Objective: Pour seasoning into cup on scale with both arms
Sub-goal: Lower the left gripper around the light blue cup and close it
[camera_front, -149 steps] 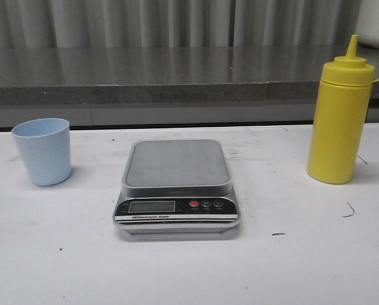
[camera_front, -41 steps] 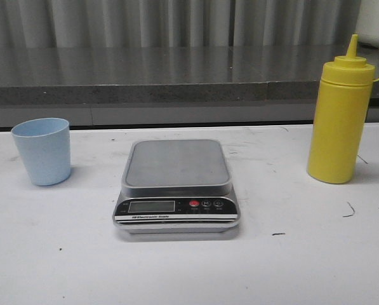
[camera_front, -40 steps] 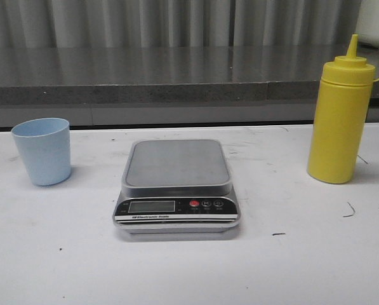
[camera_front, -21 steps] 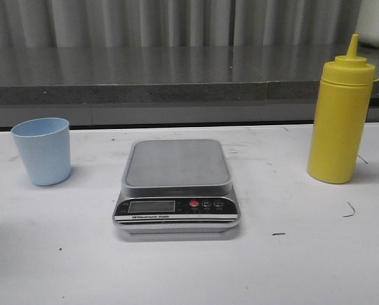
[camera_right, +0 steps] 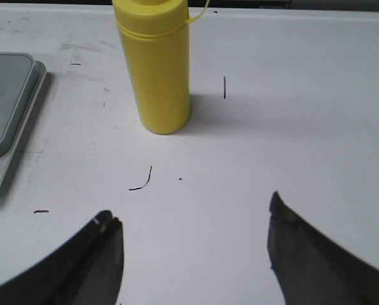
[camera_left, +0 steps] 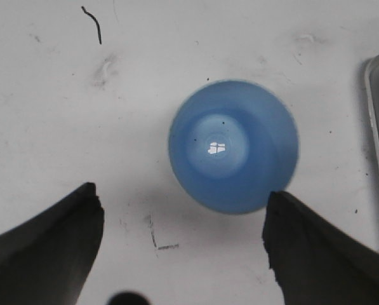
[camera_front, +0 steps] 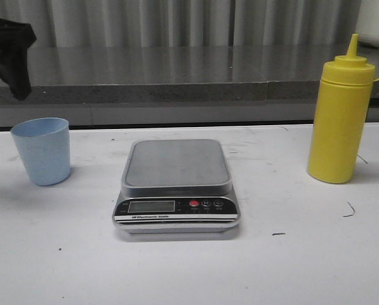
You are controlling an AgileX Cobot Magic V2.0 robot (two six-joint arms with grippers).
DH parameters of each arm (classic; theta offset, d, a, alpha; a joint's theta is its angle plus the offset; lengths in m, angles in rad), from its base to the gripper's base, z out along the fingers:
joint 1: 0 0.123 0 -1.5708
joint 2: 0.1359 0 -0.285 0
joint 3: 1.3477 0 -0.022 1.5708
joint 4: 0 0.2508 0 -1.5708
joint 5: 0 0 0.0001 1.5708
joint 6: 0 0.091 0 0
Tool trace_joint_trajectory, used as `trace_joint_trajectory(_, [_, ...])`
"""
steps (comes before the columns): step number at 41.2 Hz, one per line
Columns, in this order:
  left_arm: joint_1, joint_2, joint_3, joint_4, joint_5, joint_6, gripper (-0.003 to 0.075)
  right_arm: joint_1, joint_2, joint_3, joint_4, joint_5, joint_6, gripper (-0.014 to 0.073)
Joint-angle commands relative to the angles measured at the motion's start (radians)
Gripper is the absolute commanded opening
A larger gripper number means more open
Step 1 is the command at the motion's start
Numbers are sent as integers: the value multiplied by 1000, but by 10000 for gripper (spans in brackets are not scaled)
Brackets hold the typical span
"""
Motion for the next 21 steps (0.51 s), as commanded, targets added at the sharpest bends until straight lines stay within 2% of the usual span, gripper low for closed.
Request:
trace_joint_trajectory(1, [-6, 12, -64, -3, -39, 0, 512, 0, 5, -27, -2, -68, -5, 508])
trace_joint_trajectory(16, [-6, 169, -112, 35, -91, 0, 510, 0, 5, -27, -2, -68, -5, 508])
trace_joint_trajectory(19, [-6, 179, -112, 35, -101, 0, 466, 0, 5, -27, -2, -68, -5, 508])
trace_joint_trajectory(21, [-6, 180, -112, 35, -111, 0, 408, 0, 5, -27, -2, -68, -5, 508])
